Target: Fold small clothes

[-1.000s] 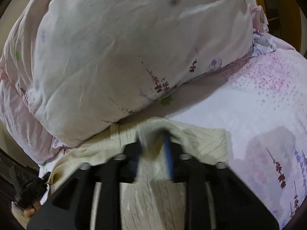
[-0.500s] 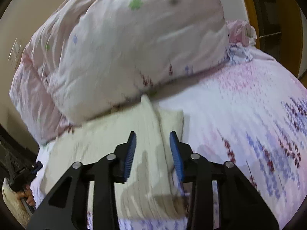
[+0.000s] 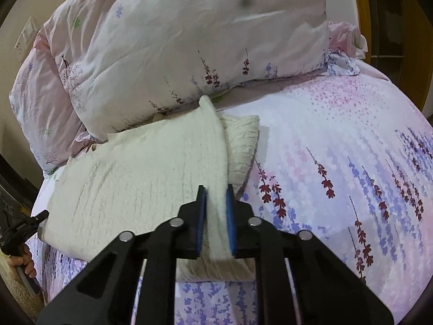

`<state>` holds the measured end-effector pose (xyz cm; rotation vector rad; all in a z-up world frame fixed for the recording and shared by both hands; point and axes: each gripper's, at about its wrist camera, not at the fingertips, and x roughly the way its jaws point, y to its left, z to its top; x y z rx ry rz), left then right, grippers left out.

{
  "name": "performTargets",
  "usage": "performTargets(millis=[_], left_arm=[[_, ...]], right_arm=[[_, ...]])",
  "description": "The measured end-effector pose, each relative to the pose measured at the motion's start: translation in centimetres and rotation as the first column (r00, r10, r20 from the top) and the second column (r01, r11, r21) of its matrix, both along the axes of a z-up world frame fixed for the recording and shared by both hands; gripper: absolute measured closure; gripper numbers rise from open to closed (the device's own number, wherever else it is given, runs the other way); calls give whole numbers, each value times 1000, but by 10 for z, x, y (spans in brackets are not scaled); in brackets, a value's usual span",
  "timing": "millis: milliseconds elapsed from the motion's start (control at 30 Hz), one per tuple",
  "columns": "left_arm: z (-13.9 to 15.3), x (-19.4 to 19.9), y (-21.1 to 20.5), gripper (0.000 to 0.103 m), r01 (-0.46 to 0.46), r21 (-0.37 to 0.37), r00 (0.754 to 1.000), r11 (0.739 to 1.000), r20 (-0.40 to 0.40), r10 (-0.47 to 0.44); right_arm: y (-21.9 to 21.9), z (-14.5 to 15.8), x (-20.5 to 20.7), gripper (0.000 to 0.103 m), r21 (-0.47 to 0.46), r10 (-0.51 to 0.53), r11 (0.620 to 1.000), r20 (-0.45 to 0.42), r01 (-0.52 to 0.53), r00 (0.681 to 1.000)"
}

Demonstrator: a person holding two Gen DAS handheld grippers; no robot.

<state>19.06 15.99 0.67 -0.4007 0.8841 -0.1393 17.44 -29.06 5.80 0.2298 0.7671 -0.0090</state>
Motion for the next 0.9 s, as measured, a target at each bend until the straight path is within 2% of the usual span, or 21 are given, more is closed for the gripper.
performTargets(millis=[67,133,300,433,533,667,767,867,900], left_arm=[[1,-2,-2,98,6,11,1000,1000,8,-6],[4,-5,0,98,6,3,1000,1000,17,-6],[12,-14,5,99,26,-13,999,1000,33,-26],[5,-20,7,99,32,6,999,999,15,-32],[-5,-17,10,99,21,-2,1000,1000,-7,-21],[-4,-14,8,98,15,1,1000,1000,-5,-15],[3,-17,10,98,9,4,1000,1000,9,-9],[19,-21,12,86,-21,16,998,1000,61,20],[23,-22,11,78,-24,18,996,1000,81,22]], right_arm=[[1,4,-3,96,-3,-4,1000,17,4,1000],[2,8,-6,99,-7,-9,1000,36,9,999],[8,18,-21,99,-36,0,999,84,3,996],[5,8,-26,99,-56,-38,998,46,40,998],[-2,-8,-19,99,-62,-77,995,-18,75,997],[4,-8,-13,93,-92,-76,993,-38,72,996],[3,4,-15,84,-71,-81,994,2,81,997],[5,17,-16,81,-69,-65,995,56,69,996],[9,18,-14,81,-73,-49,996,56,53,997]])
